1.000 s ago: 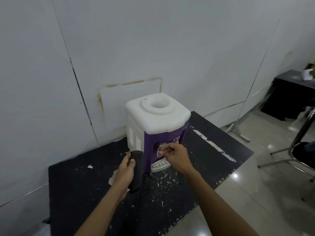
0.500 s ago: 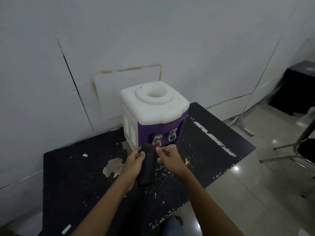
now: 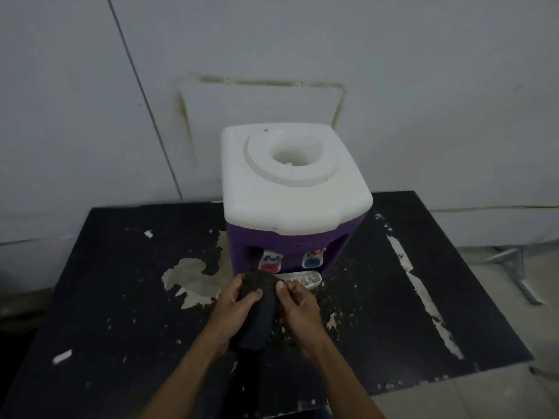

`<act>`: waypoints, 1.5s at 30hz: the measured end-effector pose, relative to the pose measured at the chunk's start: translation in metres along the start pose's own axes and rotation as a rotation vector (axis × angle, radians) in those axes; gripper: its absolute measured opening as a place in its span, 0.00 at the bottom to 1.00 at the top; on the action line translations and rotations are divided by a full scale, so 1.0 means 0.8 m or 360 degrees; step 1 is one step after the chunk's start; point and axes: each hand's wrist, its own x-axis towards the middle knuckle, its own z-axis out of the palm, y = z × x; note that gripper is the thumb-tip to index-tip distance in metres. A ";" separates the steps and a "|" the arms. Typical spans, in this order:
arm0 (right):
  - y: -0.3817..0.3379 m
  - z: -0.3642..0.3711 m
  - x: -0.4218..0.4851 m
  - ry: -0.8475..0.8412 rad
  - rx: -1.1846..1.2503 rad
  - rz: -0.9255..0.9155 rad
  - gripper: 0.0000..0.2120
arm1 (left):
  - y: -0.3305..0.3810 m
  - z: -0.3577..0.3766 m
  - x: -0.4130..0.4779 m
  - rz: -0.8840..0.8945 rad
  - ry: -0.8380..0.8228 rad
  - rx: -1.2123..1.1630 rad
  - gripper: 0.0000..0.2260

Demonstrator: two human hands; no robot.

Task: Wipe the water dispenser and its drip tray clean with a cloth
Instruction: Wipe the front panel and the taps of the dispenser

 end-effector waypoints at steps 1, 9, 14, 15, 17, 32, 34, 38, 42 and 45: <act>0.003 -0.005 0.004 -0.0029 -0.0013 0.0005 0.17 | -0.005 0.006 0.002 -0.0019 0.0051 -0.0015 0.11; 0.032 -0.017 0.040 -0.0237 -0.0201 -0.0184 0.16 | -0.060 0.016 0.018 -0.0029 0.0238 -0.0223 0.11; 0.057 -0.024 0.072 -0.0223 -0.0216 -0.0489 0.15 | -0.092 0.022 0.044 0.0160 0.0198 -0.0332 0.11; 0.060 -0.025 0.077 -0.0213 -0.0211 -0.0551 0.15 | -0.096 0.024 0.050 0.0209 0.0197 -0.0337 0.10; 0.066 -0.028 0.084 -0.0200 -0.0188 -0.0646 0.16 | -0.104 0.029 0.059 0.0310 0.0196 -0.0331 0.09; 0.078 -0.065 0.086 -0.0316 -0.0244 -0.1209 0.12 | -0.135 0.077 0.054 0.0929 0.0374 -0.0217 0.09; 0.071 -0.064 0.073 -0.0307 -0.0249 -0.1231 0.12 | -0.128 0.083 0.039 0.0943 0.0425 -0.0226 0.08; 0.058 -0.064 0.042 -0.0325 -0.0246 -0.1265 0.11 | -0.117 0.084 0.003 0.0912 0.0441 -0.0203 0.11; 0.043 -0.065 0.020 -0.0350 -0.0265 -0.1267 0.11 | -0.103 0.077 -0.029 0.0822 0.0291 -0.0383 0.11; 0.029 -0.067 0.010 -0.0341 -0.0235 -0.1250 0.10 | -0.087 0.074 -0.046 0.0811 0.0039 -0.0602 0.14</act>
